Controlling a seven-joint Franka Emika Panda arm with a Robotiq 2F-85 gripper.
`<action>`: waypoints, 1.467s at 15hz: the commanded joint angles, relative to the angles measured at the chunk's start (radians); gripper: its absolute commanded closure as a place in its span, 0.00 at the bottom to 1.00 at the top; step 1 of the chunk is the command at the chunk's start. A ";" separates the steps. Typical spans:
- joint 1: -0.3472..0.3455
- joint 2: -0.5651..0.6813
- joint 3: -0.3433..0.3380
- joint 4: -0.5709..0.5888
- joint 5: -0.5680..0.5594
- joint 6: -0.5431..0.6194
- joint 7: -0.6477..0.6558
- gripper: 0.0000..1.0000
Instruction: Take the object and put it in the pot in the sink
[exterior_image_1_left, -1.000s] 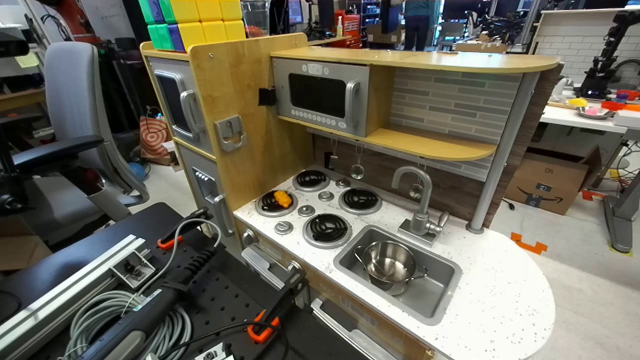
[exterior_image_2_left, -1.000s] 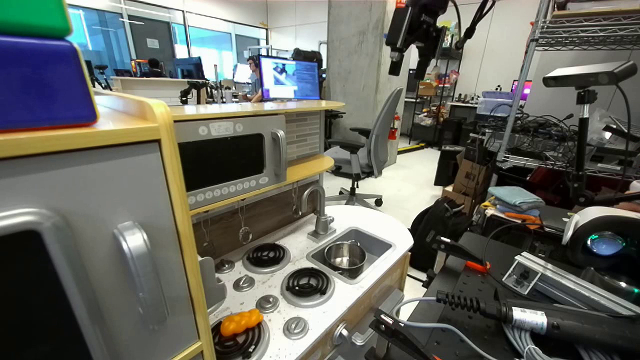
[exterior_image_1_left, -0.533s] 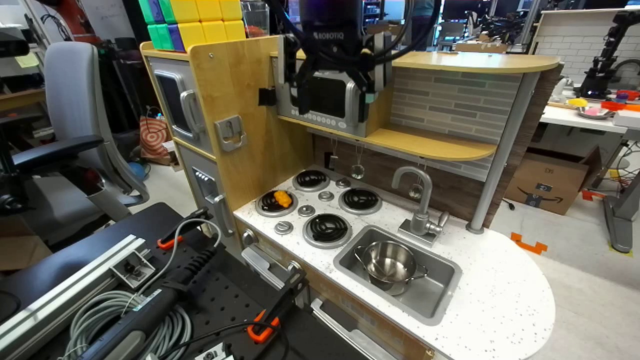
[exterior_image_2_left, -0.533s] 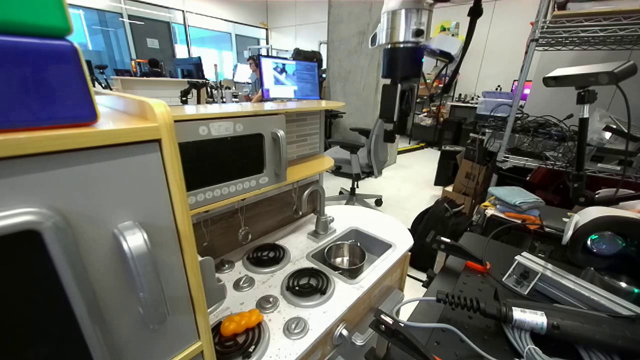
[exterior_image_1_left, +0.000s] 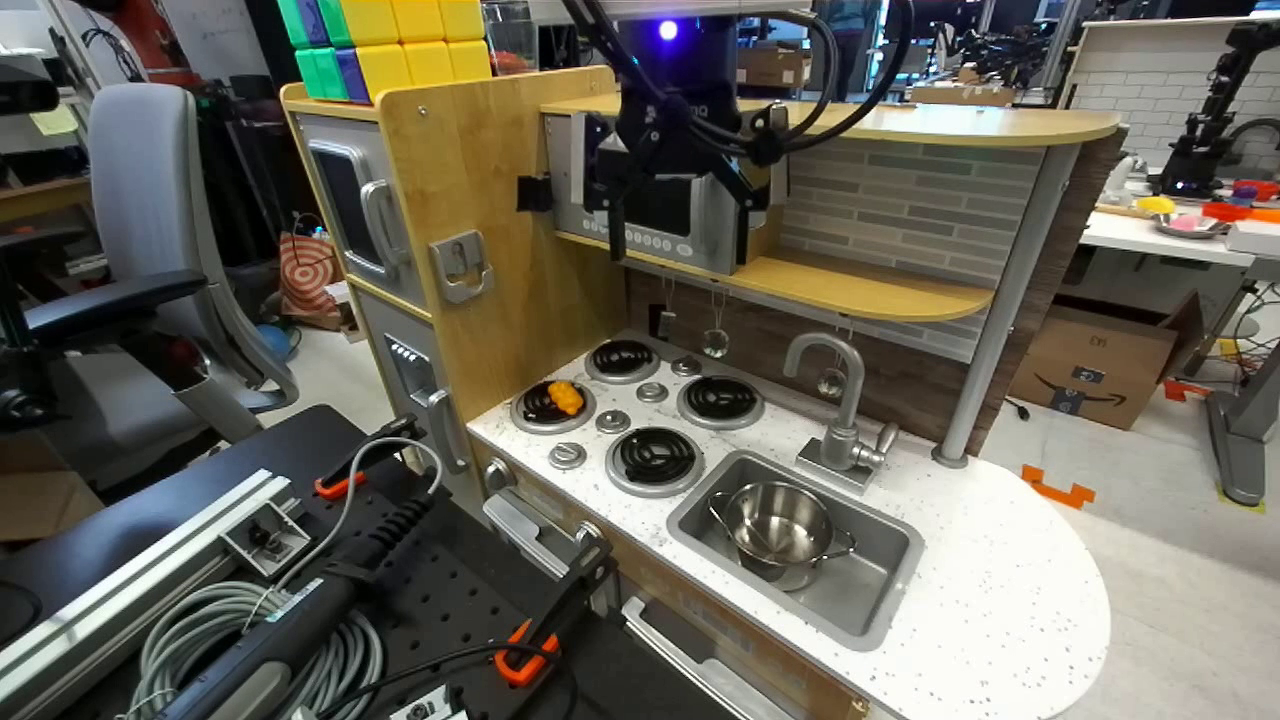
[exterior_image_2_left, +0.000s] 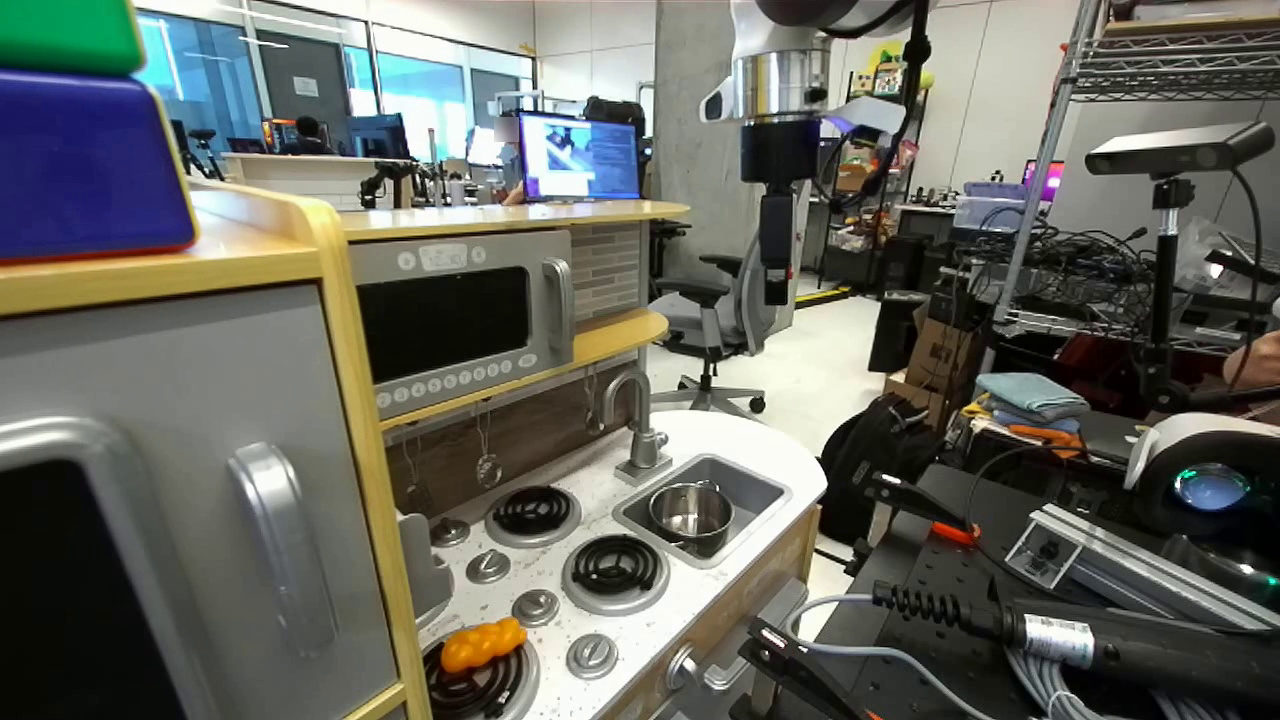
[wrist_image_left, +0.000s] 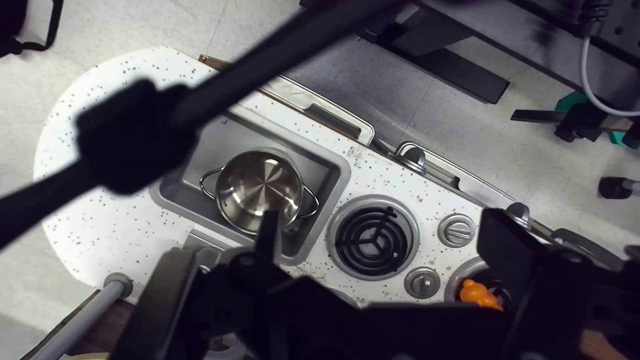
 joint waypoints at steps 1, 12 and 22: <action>-0.025 -0.013 -0.001 0.001 -0.038 -0.022 -0.191 0.00; -0.036 -0.037 -0.004 -0.012 0.085 -0.071 -0.672 0.00; 0.005 0.070 0.050 -0.151 0.122 0.157 -0.609 0.00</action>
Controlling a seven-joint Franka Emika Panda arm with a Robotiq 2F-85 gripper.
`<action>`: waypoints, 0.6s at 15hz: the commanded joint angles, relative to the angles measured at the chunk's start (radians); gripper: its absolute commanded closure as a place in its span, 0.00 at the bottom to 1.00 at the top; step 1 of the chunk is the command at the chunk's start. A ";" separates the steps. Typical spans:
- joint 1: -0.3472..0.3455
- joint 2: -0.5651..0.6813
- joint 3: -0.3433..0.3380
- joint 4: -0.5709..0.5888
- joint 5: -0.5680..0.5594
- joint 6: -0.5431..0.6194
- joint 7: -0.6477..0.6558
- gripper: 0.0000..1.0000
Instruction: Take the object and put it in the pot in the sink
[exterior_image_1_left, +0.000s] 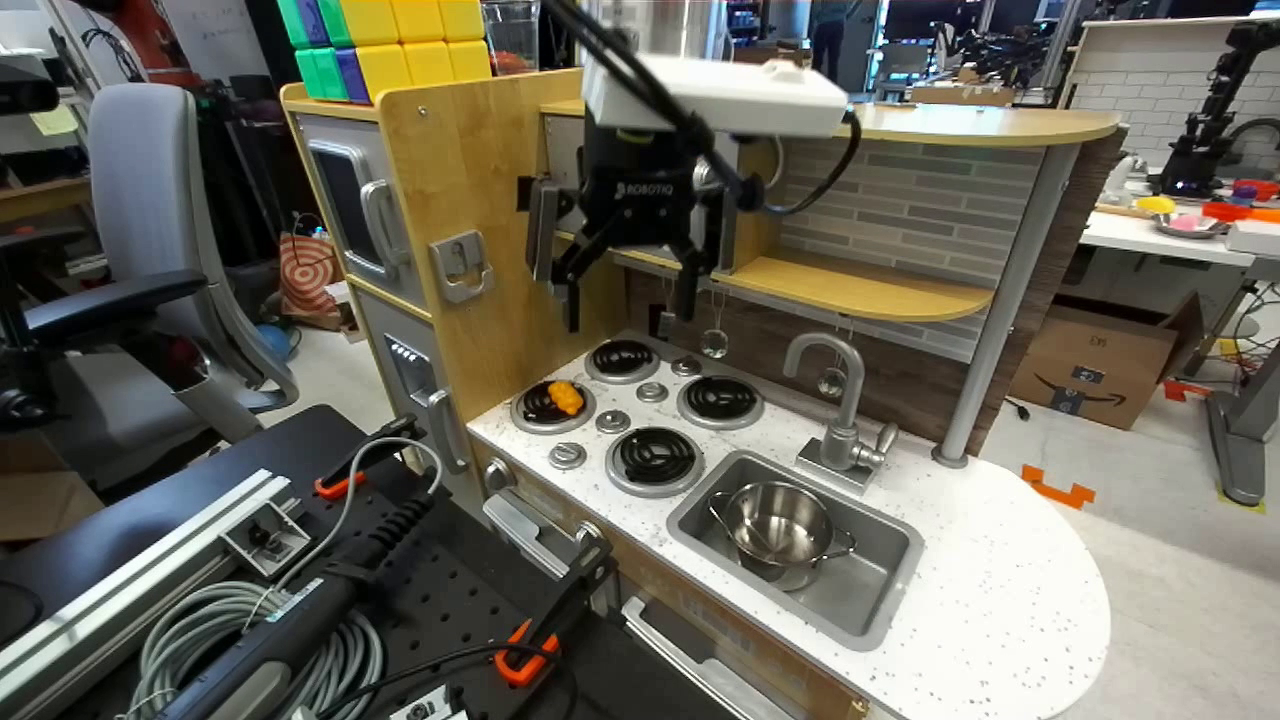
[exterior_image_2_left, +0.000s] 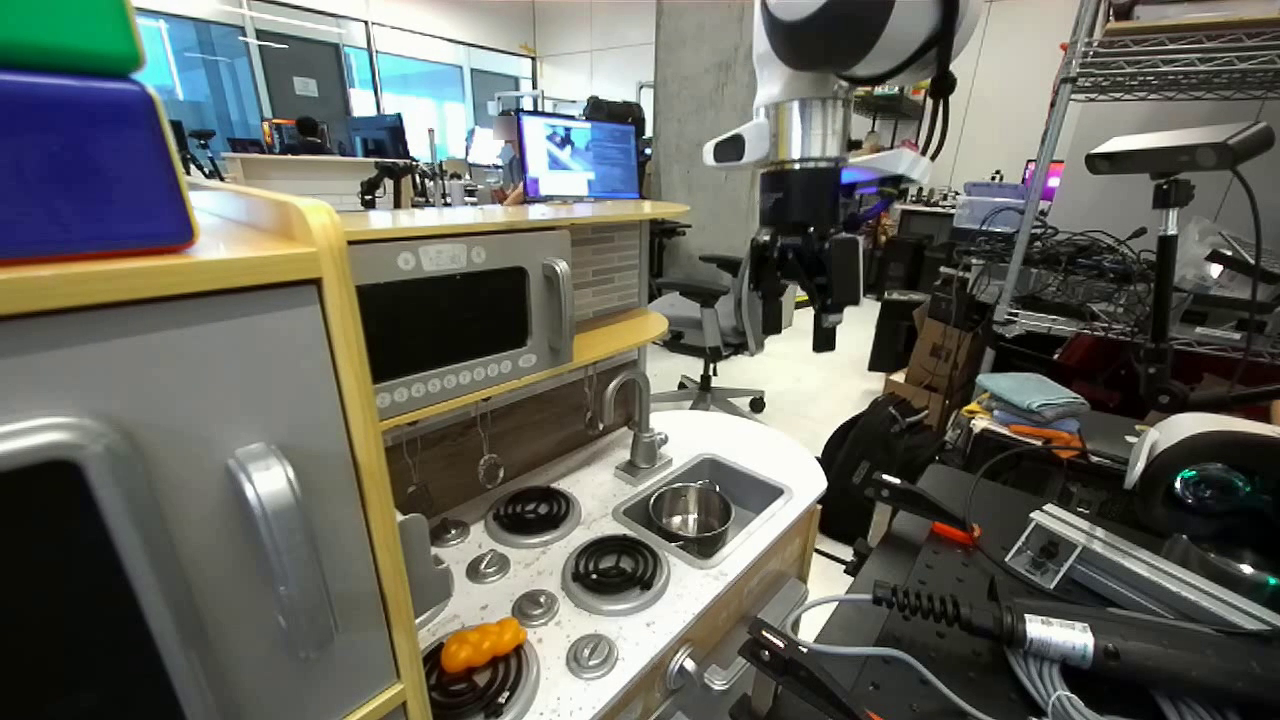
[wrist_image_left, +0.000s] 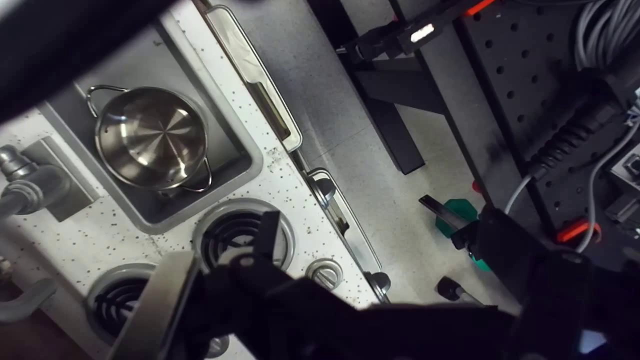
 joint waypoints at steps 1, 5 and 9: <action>0.036 0.076 0.053 -0.061 0.036 0.143 0.041 0.00; 0.048 0.152 0.149 -0.115 0.135 0.356 -0.006 0.00; 0.006 0.229 0.301 -0.126 0.296 0.550 -0.075 0.00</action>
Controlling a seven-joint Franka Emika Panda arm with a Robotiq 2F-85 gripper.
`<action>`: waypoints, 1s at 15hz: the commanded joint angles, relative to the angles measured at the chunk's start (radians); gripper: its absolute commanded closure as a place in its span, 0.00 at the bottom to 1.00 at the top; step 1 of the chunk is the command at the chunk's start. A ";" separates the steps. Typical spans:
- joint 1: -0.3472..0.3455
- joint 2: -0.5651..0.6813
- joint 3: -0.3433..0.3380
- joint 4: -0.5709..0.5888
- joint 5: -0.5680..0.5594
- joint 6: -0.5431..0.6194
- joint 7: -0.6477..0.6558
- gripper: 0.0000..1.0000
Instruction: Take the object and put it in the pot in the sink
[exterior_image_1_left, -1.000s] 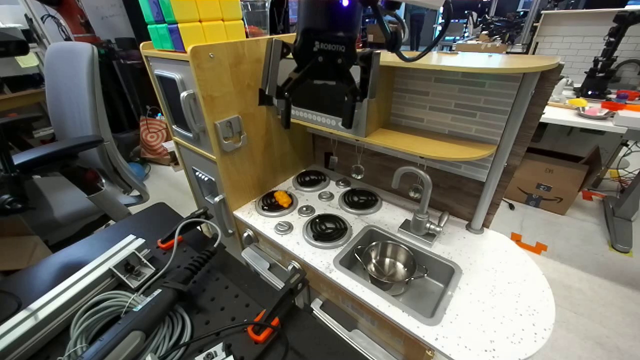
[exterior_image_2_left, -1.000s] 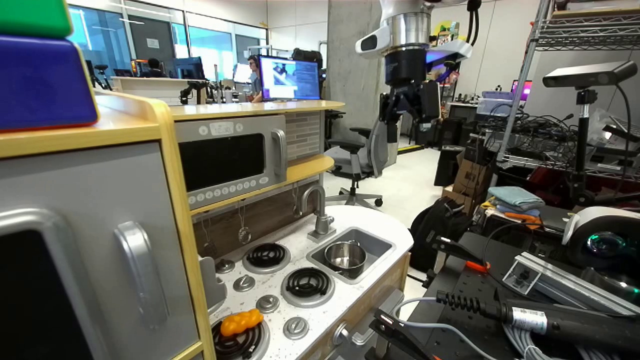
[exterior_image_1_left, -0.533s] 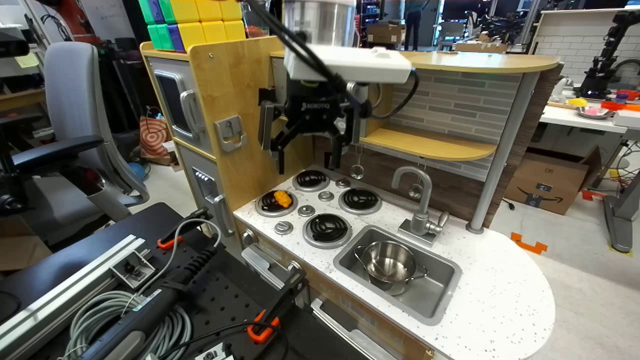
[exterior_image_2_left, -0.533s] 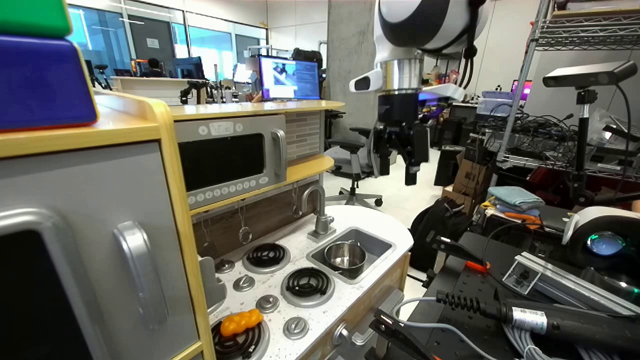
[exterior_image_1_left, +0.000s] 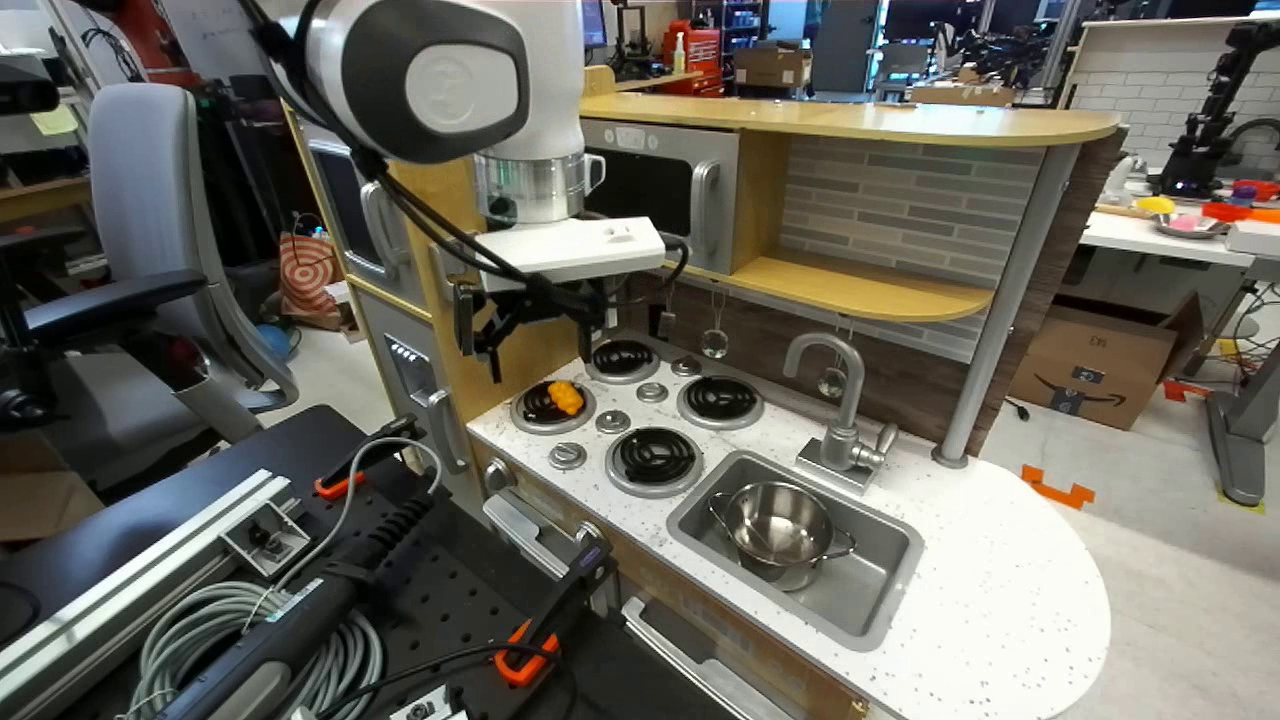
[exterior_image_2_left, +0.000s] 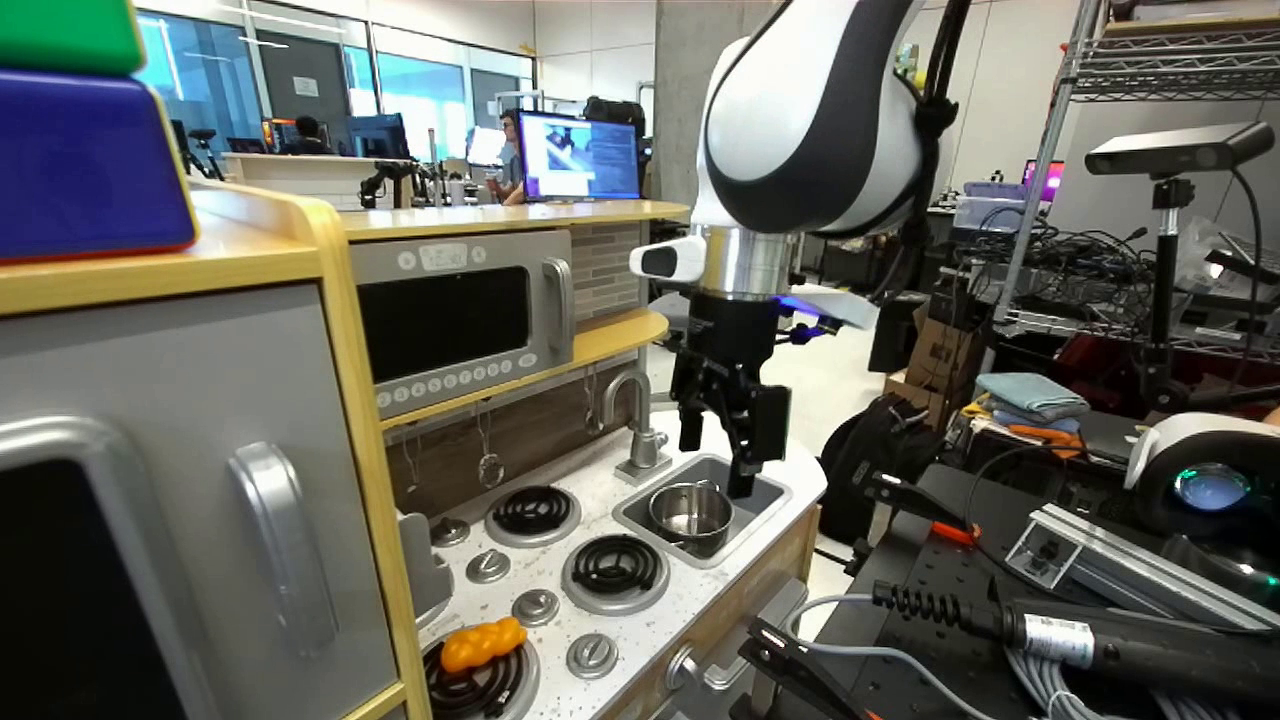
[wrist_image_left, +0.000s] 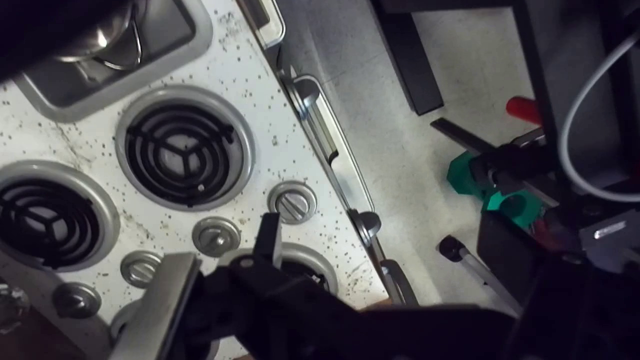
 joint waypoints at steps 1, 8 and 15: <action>-0.058 0.067 0.135 0.002 0.151 0.145 -0.088 0.00; -0.071 0.060 0.159 0.008 0.100 0.100 -0.012 0.00; -0.029 0.273 0.165 0.074 0.021 0.291 0.062 0.00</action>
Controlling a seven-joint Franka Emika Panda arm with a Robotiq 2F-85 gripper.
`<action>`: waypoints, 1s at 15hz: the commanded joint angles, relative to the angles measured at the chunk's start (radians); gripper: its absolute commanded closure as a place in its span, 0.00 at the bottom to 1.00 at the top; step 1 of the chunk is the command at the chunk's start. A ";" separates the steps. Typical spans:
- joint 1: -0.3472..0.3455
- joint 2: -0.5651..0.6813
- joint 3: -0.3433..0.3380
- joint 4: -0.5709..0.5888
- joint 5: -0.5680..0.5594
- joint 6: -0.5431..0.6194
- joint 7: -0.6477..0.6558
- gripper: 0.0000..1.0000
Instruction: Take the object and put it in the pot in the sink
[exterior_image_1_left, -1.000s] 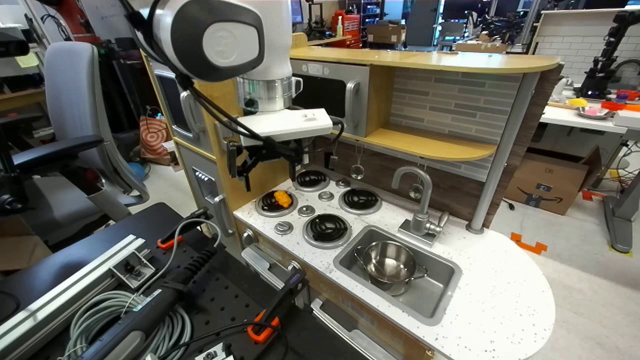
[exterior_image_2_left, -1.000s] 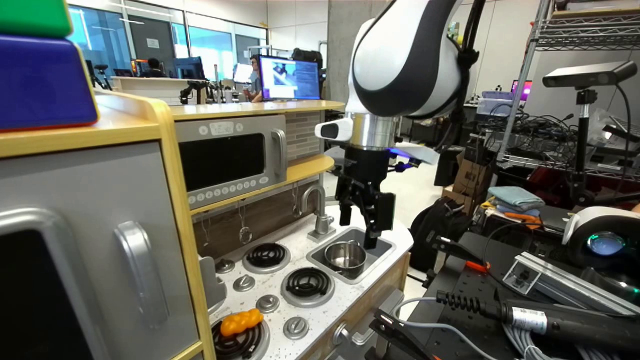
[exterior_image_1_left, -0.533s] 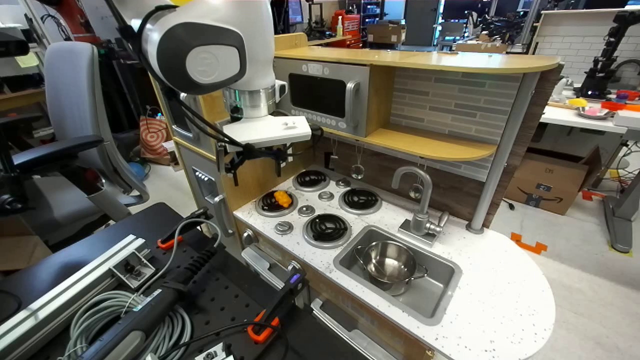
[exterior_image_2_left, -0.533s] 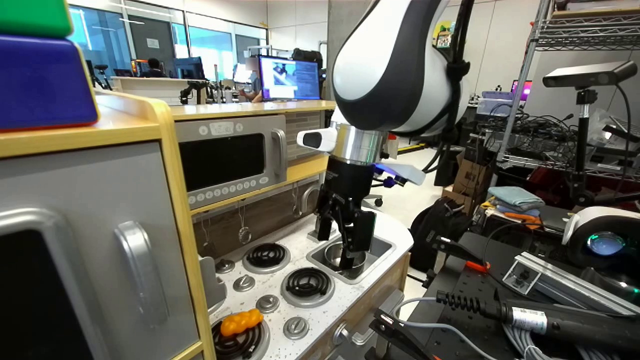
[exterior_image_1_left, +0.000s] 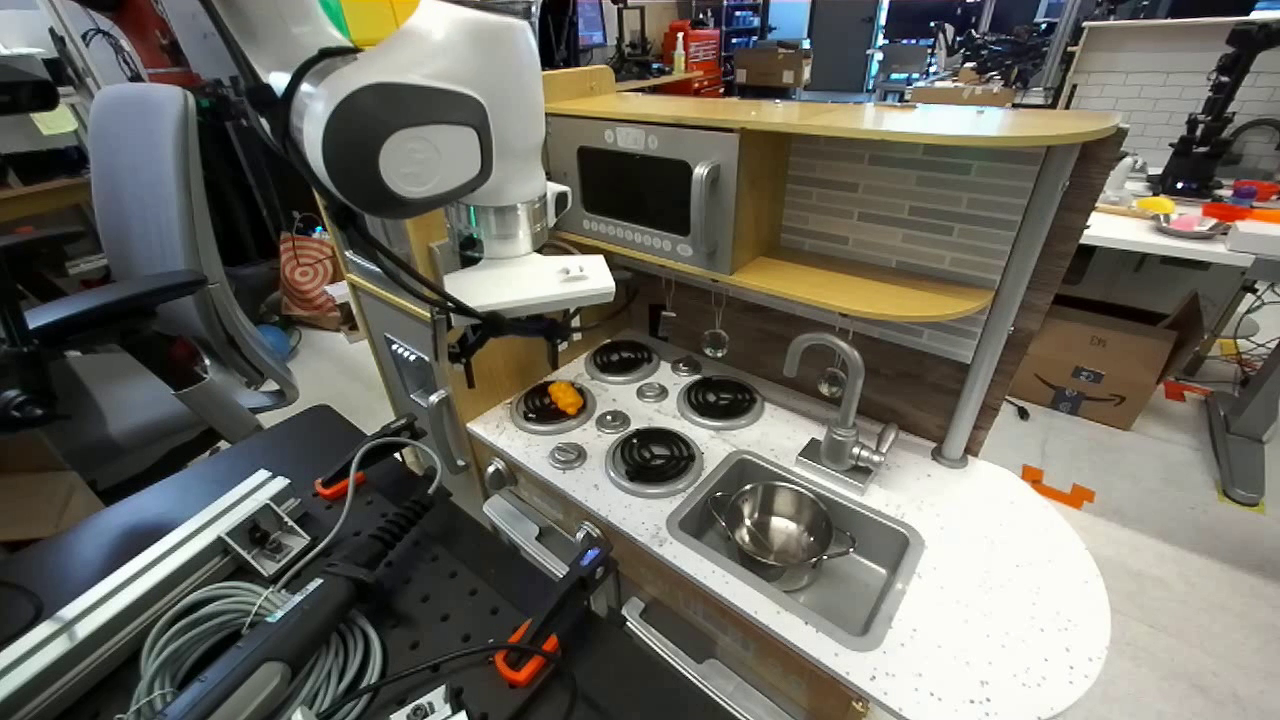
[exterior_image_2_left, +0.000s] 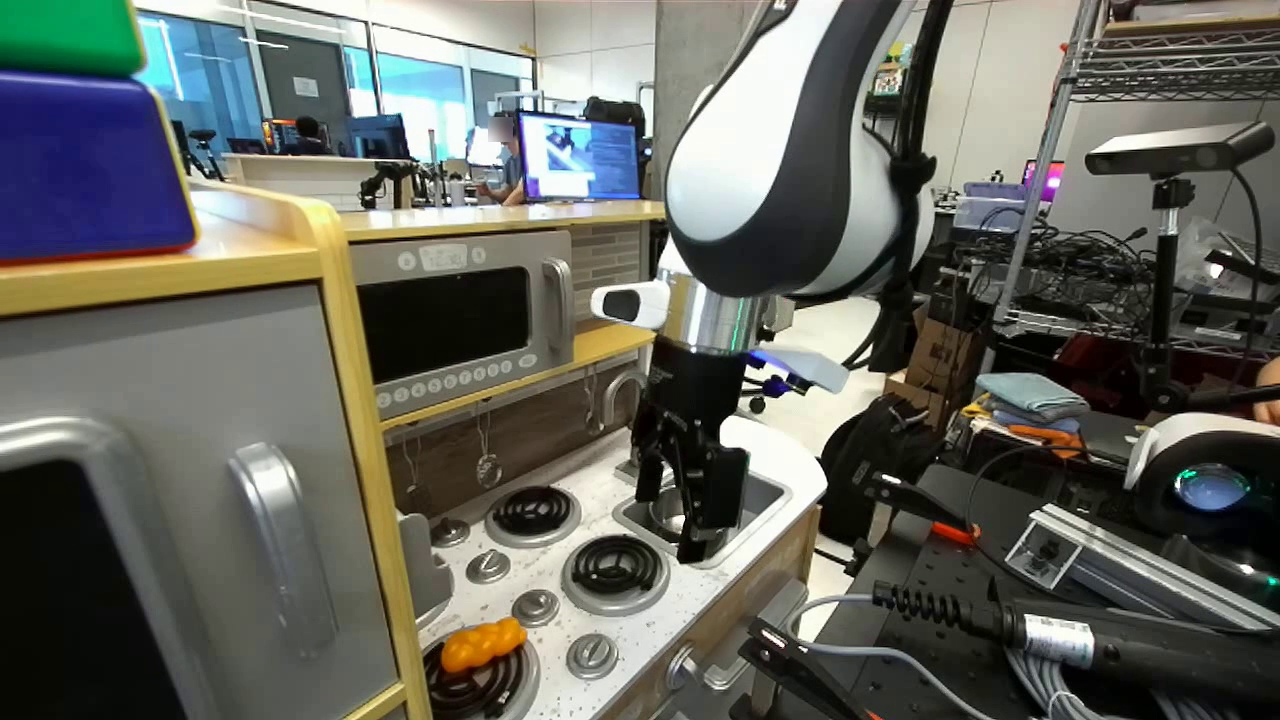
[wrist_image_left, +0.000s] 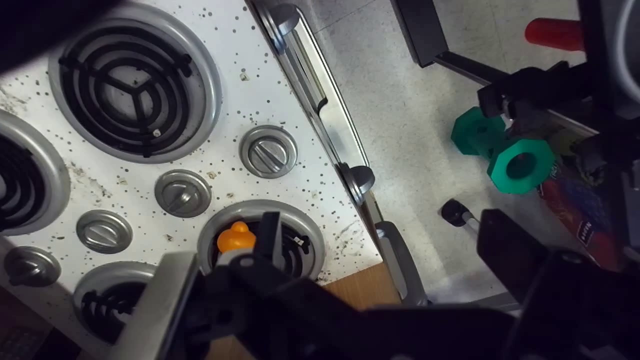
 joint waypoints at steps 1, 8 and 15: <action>0.023 0.182 0.012 0.077 -0.088 0.165 0.067 0.00; 0.036 0.454 0.002 0.251 -0.379 0.437 0.246 0.00; 0.071 0.624 -0.046 0.476 -0.520 0.458 0.394 0.00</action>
